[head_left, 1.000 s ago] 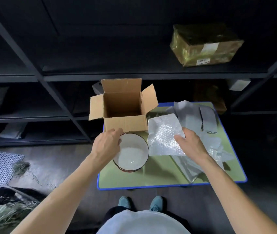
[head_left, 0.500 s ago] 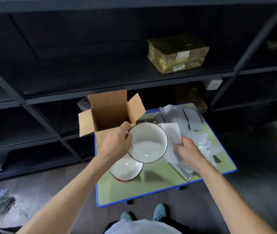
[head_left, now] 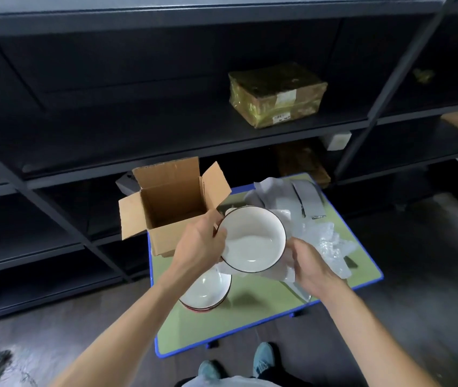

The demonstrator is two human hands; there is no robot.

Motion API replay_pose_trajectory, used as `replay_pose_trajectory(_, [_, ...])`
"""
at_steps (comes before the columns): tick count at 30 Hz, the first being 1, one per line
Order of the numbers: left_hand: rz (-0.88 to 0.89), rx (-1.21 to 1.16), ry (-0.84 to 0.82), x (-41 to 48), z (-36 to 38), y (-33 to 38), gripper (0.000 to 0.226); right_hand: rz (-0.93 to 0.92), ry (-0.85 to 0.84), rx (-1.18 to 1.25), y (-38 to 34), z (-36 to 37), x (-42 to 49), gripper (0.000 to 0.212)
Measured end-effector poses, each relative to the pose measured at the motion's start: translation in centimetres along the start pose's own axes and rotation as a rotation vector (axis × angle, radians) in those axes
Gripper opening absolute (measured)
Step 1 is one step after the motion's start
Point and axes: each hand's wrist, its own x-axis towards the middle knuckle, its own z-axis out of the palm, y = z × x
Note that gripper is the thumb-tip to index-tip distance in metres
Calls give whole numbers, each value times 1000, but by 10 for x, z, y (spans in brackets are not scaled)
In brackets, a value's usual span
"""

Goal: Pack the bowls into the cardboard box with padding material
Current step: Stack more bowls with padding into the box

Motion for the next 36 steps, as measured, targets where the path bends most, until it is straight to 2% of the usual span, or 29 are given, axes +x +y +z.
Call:
replay_pose_trajectory(3, [-18, -28, -9, -1, -2, -1, 3, -46, -129, 64, 0, 0, -2, 44])
replay_pose_trajectory(7, [-31, -83, -18, -3, -5, -4, 10, -50, -200, -50, 0, 5, -1, 48])
replay_pose_trajectory(9, [-83, -126, -28, -4, -5, -10, 24, -70, -187, -56, 0, 7, 1, 44])
replay_pose_trajectory(11, [-149, -167, -66, -4, -6, -19, 50, -78, -181, -44, -2, 9, 1, 40])
replay_pose_trajectory(13, [-182, -284, -158, -6, -11, -24, 76, -69, -192, -33, -5, 13, 1, 41])
replay_pose_trajectory(14, [-199, -367, -212, -8, -14, -25, 78, -61, -199, -28, -5, 16, 2, 41])
replay_pose_trajectory(17, [-242, -629, -345, -15, -25, -19, 48, -52, -226, -34, -7, 27, 4, 41])
replay_pose_trajectory(18, [-253, -679, -363, -17, -27, -20, 45, -51, -242, -35, -8, 32, 5, 38])
replay_pose_trajectory(21, [-289, -734, -324, -21, -30, -31, 63, -22, -260, -16, -7, 45, 8, 30])
replay_pose_trajectory(24, [-293, -698, -236, -23, -32, -41, 65, -15, -264, -75, -6, 58, 14, 30])
replay_pose_trajectory(27, [-317, -676, -174, -26, -33, -45, 63, -30, -199, -196, -7, 72, 17, 27])
replay_pose_trajectory(31, [-333, -598, -84, -27, -38, -47, 40, -136, -102, -501, -9, 80, 30, 23])
replay_pose_trajectory(36, [-361, -454, 30, -14, -47, -59, 52, -248, -47, -857, -29, 100, 47, 30])
